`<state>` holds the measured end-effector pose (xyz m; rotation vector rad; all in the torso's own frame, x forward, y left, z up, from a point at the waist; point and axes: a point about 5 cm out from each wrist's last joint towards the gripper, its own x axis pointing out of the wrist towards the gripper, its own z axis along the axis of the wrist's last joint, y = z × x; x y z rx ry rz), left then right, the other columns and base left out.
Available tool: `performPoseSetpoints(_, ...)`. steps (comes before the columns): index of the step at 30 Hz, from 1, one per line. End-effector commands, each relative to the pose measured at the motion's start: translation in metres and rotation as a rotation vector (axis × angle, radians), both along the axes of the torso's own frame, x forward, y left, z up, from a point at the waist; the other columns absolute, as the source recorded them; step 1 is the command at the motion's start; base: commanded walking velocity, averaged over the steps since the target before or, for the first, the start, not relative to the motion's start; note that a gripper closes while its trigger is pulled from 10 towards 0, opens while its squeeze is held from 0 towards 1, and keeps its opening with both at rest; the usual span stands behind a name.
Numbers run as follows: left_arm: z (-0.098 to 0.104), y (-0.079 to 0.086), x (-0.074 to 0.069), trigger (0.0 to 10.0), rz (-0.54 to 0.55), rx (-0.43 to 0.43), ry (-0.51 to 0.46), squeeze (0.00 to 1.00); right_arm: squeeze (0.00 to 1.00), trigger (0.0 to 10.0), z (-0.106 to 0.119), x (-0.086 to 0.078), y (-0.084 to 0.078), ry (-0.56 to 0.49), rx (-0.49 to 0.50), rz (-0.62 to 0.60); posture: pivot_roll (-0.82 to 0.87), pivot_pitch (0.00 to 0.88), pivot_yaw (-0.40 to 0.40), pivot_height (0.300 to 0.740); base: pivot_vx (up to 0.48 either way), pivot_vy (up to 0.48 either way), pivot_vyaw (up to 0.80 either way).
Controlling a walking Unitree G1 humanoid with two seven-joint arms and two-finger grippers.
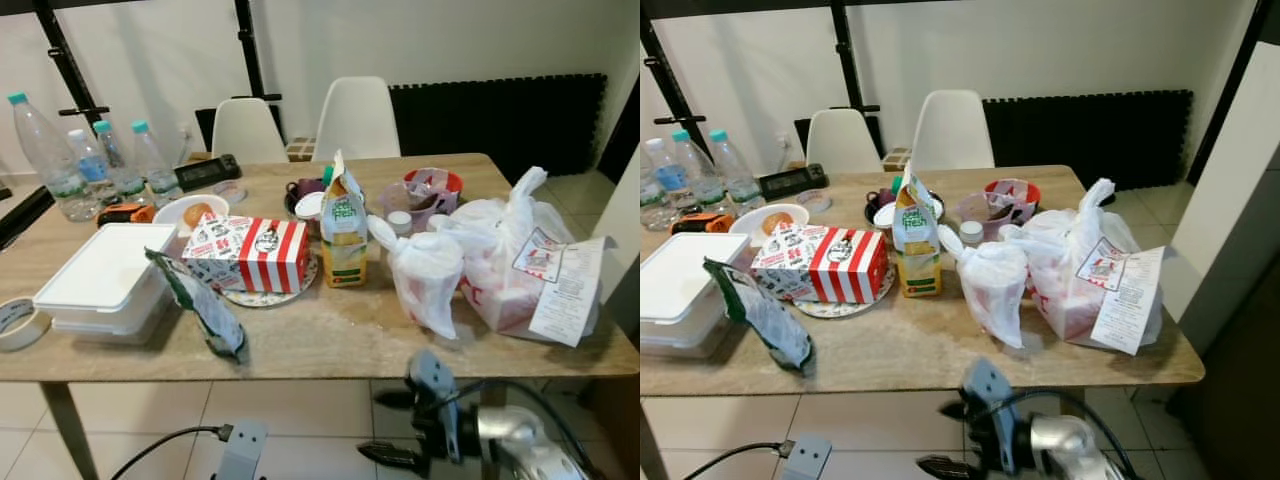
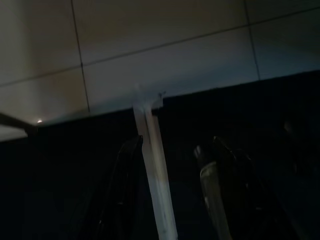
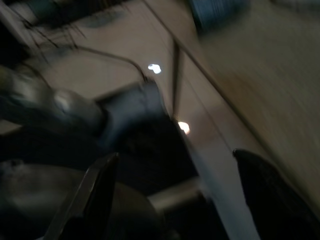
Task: Restocking fridge
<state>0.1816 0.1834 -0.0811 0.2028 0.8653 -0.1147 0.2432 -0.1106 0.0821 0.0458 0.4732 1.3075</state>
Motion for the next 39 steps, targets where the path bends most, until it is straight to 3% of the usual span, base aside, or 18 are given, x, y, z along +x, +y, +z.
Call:
performPoseSetpoints(1,-0.003,0.01,-0.007,10.0,0.027,0.022,0.024,0.0,0.0,10.0,0.028,0.001,0.012,-0.028,0.11,0.052,-0.08,0.033,0.026,0.74,0.0,0.0,0.0)
performPoseSetpoints(3,-0.003,0.01,-0.007,10.0,0.027,0.022,0.024,0.0,0.0,10.0,0.028,0.001,0.012,-0.028,0.11,0.052,-0.08,0.033,0.026,0.74,0.0,0.0,0.0)
performPoseSetpoints(4,-0.004,0.011,-0.01,10.0,0.029,0.024,0.034,0.0,0.0,10.0,0.042,0.006,0.018,-0.077,0.147,0.051,-0.08,0.034,0.025,0.74,0.0,0.0,0.0)
performPoseSetpoints(5,-0.006,0.013,-0.014,10.0,0.032,0.029,0.051,0.0,0.0,10.0,0.064,0.022,0.024,-0.212,0.163,-0.012,-0.08,0.034,0.025,0.74,0.0,0.0,0.0)
performPoseSetpoints(7,-0.006,0.014,-0.016,10.0,0.032,0.033,0.058,0.0,0.0,10.0,0.074,0.032,0.026,-0.296,0.147,-0.072,-0.08,0.033,0.027,0.74,0.0,0.0,0.0)
performPoseSetpoints(11,-0.007,0.018,-0.019,10.0,0.049,0.038,0.069,0.0,0.0,10.0,0.106,0.081,0.025,-0.489,0.073,-0.384,-0.08,0.032,0.027,0.74,0.0,0.0,0.0)
performPoseSetpoints(15,-0.007,0.018,-0.018,10.0,0.055,0.04,0.073,0.0,0.0,10.0,0.118,0.093,0.023,-0.531,0.059,-0.463,-0.07,0.029,0.026,0.74,0.0,0.0,0.0)
performPoseSetpoints(17,-0.008,0.016,-0.018,10.0,0.062,0.039,0.078,0.0,0.0,10.0,0.123,0.11,0.013,-0.547,0.01,-0.612,-0.07,0.029,0.02,0.74,0.0,0.0,0.0)
performPoseSetpoints(18,-0.008,0.016,-0.018,10.0,0.065,0.038,0.08,0.0,0.14,10.0,0.124,0.115,0.008,-0.549,0.002,-0.665,-0.07,0.029,0.02,0.74,0.0,0.0,0.0)
performPoseSetpoints(20,-0.008,0.016,-0.018,10.0,0.065,0.038,0.08,0.0,0.14,10.0,0.124,0.115,0.008,-0.549,0.002,-0.665,-0.07,0.029,0.02,0.74,0.0,0.0,0.0)
performPoseSetpoints(21,-0.009,0.014,-0.018,10.0,0.07,0.035,0.082,0.0,1.0,10.0,0.13,0.124,-0.001,-0.527,0.029,-0.77,-0.06,0.03,0.015,0.74,0.0,0.0,0.0)
performPoseSetpoints(27,-0.01,0.015,-0.021,10.0,0.075,0.035,0.091,0.0,1.0,10.0,0.146,0.129,-0.01,-0.547,0.052,-0.826,-0.06,0.031,0.016,0.74,0.0,0.0,0.0)
performPoseSetpoints(28,-0.01,0.016,-0.022,10.0,0.076,0.036,0.096,0.0,0.84,10.0,0.151,0.13,-0.013,-0.551,0.049,-0.833,-0.06,0.031,0.016,0.74,0.0,0.0,0.0)
performPoseSetpoints(29,-0.01,0.017,-0.023,10.0,0.074,0.037,0.101,0.0,0.0,10.0,0.153,0.131,-0.018,-0.544,0.037,-0.829,-0.07,0.035,0.023,0.74,0.0,0.0,0.0)
performPoseSetpoints(33,-0.01,0.017,-0.023,10.0,0.075,0.036,0.104,0.0,0.0,10.0,0.156,0.132,-0.025,-0.529,0.017,-0.834,-0.07,0.035,0.024,0.74,0.0,0.0,0.0)
performPoseSetpoints(36,-0.01,0.02,-0.023,10.0,0.079,0.03,0.109,0.0,0.0,10.0,0.167,0.128,-0.05,-0.472,-0.054,-0.803,-0.07,0.04,0.025,0.74,0.0,0.0,0.0)
performPoseSetpoints(39,-0.01,0.021,-0.023,10.0,0.08,0.026,0.11,0.0,0.0,10.0,0.167,0.124,-0.061,-0.436,-0.111,-0.766,-0.07,0.04,0.025,0.74,0.0,0.0,0.0)
